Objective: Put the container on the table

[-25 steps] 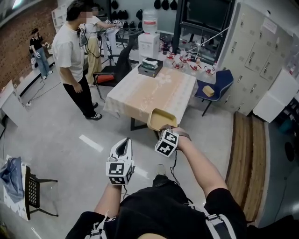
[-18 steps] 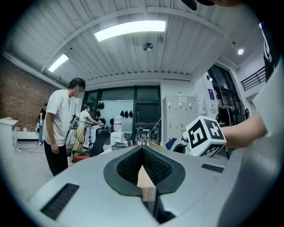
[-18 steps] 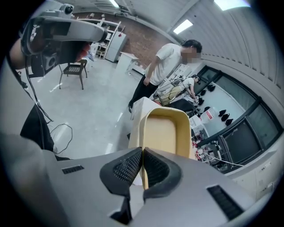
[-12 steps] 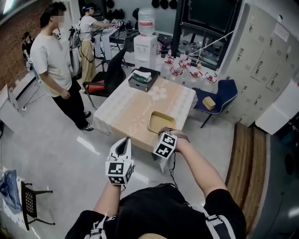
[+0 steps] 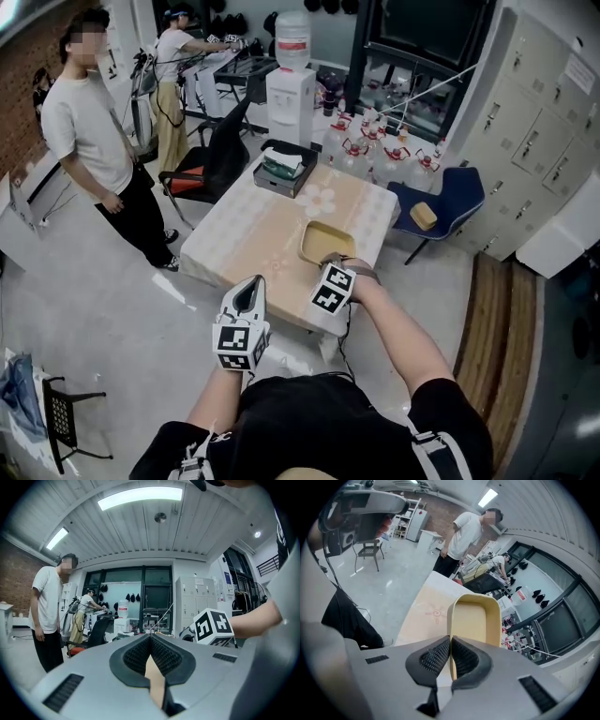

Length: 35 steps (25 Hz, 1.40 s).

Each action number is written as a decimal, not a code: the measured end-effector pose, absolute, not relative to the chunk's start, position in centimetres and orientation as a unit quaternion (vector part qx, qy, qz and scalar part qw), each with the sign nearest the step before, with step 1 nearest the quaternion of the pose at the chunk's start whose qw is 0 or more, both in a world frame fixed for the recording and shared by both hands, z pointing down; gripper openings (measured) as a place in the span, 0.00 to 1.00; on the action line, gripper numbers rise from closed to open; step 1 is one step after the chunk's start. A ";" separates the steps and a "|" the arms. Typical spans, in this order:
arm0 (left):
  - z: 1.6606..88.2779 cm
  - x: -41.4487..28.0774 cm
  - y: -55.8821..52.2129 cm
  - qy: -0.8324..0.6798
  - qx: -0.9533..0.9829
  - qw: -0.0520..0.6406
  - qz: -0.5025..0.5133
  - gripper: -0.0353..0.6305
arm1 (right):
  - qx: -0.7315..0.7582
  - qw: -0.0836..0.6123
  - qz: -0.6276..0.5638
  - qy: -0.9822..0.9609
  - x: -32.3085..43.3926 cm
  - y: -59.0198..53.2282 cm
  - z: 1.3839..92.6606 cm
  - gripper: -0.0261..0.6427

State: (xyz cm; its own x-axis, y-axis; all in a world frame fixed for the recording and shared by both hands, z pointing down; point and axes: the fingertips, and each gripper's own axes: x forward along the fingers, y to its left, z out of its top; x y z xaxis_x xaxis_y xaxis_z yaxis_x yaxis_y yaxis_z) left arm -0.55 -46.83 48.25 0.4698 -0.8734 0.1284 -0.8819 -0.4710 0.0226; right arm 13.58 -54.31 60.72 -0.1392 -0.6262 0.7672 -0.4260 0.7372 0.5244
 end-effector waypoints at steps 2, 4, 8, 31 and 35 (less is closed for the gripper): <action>48.4 -1.0 -48.8 -0.512 0.856 0.046 0.052 0.07 | 0.354 0.557 -0.087 -0.746 13.4 -56.4 61.1 0.08; 48.5 -1.5 -50.6 -0.513 0.856 0.049 0.052 0.07 | 0.354 0.560 -0.083 -0.744 13.1 -58.2 61.8 0.08; 48.8 -1.7 -53.5 -0.510 0.857 0.048 0.052 0.07 | 0.356 0.570 -0.071 -0.737 13.3 -61.9 63.4 0.08; 49.5 -3.0 -58.7 -0.530 0.845 0.048 0.060 0.07 | 0.354 0.636 -0.007 -0.686 18.1 -69.0 77.4 0.08; 49.4 -3.2 -59.0 -0.532 0.844 0.048 0.060 0.07 | 0.346 0.647 -0.021 -0.679 18.0 -69.1 78.2 0.08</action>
State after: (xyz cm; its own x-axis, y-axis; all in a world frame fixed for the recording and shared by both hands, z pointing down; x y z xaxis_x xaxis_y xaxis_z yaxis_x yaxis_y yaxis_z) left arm -3.15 -59.04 49.35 0.4277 -0.8909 0.1526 -0.9025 -0.4304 0.0168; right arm 18.04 -69.07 78.18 0.0762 -0.4976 0.8640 -0.4427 0.7596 0.4765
